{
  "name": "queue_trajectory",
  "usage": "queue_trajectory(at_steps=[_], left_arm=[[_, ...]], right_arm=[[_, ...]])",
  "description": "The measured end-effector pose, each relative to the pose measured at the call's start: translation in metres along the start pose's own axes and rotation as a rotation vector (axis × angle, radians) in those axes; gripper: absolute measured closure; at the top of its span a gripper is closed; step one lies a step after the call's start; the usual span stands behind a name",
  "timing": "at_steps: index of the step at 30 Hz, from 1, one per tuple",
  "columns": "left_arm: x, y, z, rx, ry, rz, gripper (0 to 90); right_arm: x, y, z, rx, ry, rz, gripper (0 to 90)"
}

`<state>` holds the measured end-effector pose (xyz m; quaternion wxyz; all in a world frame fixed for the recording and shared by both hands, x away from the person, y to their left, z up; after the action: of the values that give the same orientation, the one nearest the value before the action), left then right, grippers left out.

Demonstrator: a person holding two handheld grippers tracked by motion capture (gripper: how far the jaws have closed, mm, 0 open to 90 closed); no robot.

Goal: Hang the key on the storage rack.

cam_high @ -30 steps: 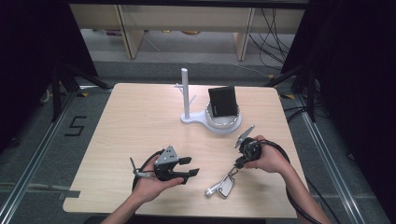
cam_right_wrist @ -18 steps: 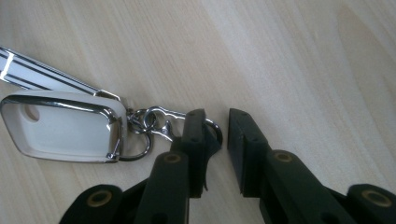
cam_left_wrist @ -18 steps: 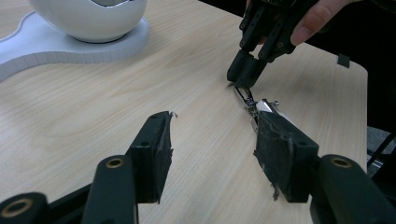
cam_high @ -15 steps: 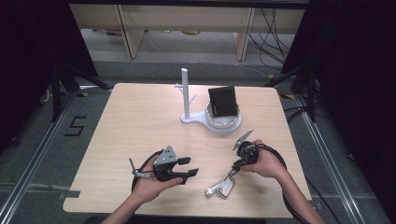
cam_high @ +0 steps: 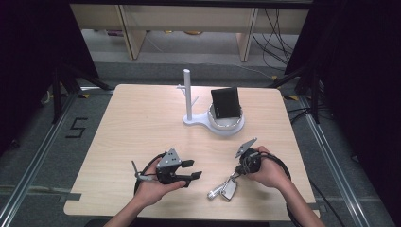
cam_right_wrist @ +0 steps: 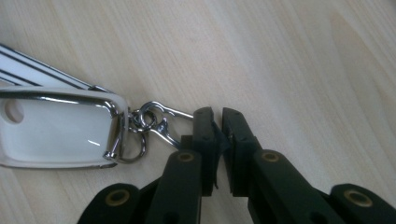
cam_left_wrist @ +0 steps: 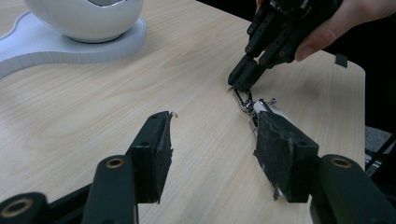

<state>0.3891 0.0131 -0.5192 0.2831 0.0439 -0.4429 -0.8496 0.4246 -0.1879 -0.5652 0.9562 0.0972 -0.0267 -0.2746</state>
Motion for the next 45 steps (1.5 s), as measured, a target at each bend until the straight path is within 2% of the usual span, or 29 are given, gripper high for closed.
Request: queue_trajectory(at_steps=[5, 12, 14, 15, 18, 19, 21, 23, 24, 25, 26, 28, 29, 30, 32, 33, 34, 35, 36, 37, 39, 40, 41, 43, 45], left_arm=[[-0.001, 0.001, 0.001, 0.003, -0.005, 0.001, 45.1], [-0.002, 0.0, 0.002, 0.001, -0.004, 0.002, 45.1], [-0.002, 0.0, 0.001, 0.001, -0.003, 0.004, 45.1], [-0.002, 0.001, 0.001, 0.001, -0.004, 0.003, 45.1], [-0.002, 0.001, 0.001, 0.0, -0.005, 0.001, 45.1], [-0.002, 0.001, 0.002, 0.001, -0.005, 0.001, 45.1], [-0.002, 0.0, 0.002, 0.001, -0.004, 0.0, 45.1], [-0.003, 0.0, 0.002, 0.001, -0.004, 0.004, 45.0], [-0.003, 0.0, 0.002, 0.001, -0.003, 0.003, 45.0], [-0.003, 0.001, 0.001, 0.001, -0.003, 0.003, 45.0], [-0.003, 0.001, 0.001, 0.002, -0.003, 0.003, 45.0], [-0.002, 0.001, 0.001, 0.004, -0.005, 0.003, 45.0], [-0.002, 0.001, 0.001, 0.004, -0.005, 0.004, 45.0], [-0.002, 0.001, 0.001, 0.004, -0.005, 0.003, 44.9], [-0.003, 0.0, 0.002, 0.002, 0.0, 0.003, 45.0], [-0.004, 0.0, 0.003, -0.002, 0.007, 0.003, 45.0], [-0.004, 0.0, 0.003, 0.0, 0.007, 0.006, 45.0], [-0.004, 0.0, 0.003, 0.004, 0.001, 0.007, 44.9], [-0.005, 0.0, 0.004, 0.003, 0.006, 0.01, 45.0], [-0.005, -0.001, 0.004, -0.001, 0.01, 0.009, 45.0], [-0.005, -0.001, 0.004, 0.001, 0.009, 0.01, 44.9], [-0.005, -0.001, 0.004, 0.001, 0.009, 0.01, 44.9], [-0.005, -0.001, 0.004, 0.004, 0.009, 0.011, 44.9], [-0.004, -0.001, 0.004, 0.01, 0.007, 0.017, 44.8], [-0.005, -0.003, 0.005, 0.001, 0.01, 0.012, 44.8]], right_arm=[[-0.001, -0.001, 0.0, 0.029, 0.016, -0.052, 87.4], [0.001, 0.003, 0.003, 0.057, 0.003, -0.036, 88.2], [-0.002, 0.006, 0.004, 0.077, 0.021, -0.04, 90.0], [0.0, 0.007, 0.006, 0.079, 0.005, -0.027, 90.0], [-0.002, 0.005, 0.006, 0.049, 0.015, -0.026, 90.0], [0.0, 0.004, 0.006, 0.038, 0.002, -0.023, 90.0], [0.002, 0.003, 0.01, 0.047, 0.006, -0.097, 90.0], [0.003, -0.001, 0.013, 0.029, 0.006, -0.133, 89.1], [0.003, -0.003, 0.015, 0.014, 0.026, -0.213, 84.6], [0.003, -0.005, 0.017, -0.001, 0.052, -0.257, 83.8], [0.0, -0.004, 0.018, -0.001, 0.086, -0.292, 83.1], [0.003, -0.004, 0.018, -0.01, 0.104, -0.338, 82.5], [0.002, -0.004, 0.018, -0.023, 0.136, -0.384, 81.6], [0.001, -0.005, 0.016, -0.057, 0.173, -0.436, 81.6], [0.003, -0.006, 0.013, -0.099, 0.189, -0.504, 81.9], [-0.001, -0.007, 0.013, -0.159, 0.227, -0.582, 81.9], [-0.001, -0.007, 0.013, -0.159, 0.227, -0.582, 81.9], [0.002, -0.007, 0.011, -0.153, 0.238, -0.54, 81.9], [-0.002, -0.005, 0.011, -0.179, 0.255, -0.607, 81.9], [-0.002, -0.004, 0.009, -0.183, 0.237, -0.63, 81.9], [-0.003, -0.004, 0.007, -0.228, 0.26, -0.636, 82.2], [-0.004, -0.004, 0.007, -0.234, 0.278, -0.638, 82.5], [-0.004, -0.001, 0.004, -0.236, 0.275, -0.67, 83.2], [-0.006, 0.003, 0.007, -0.282, 0.304, -0.72, 83.3], [-0.005, 0.003, 0.006, -0.288, 0.294, -0.723, 83.5]])
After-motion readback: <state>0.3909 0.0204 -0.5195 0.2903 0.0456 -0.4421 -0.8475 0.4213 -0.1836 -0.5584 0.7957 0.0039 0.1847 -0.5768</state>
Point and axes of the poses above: each handheld gripper's, and its own axes: z roughly backward along the jaws, y roughly out of its top, x roughly to its right, the point moved 9 cm from there along -z, roughly forward along the jaws, and after that the axes turned 12 degrees about -x, right-handed, at the moved point
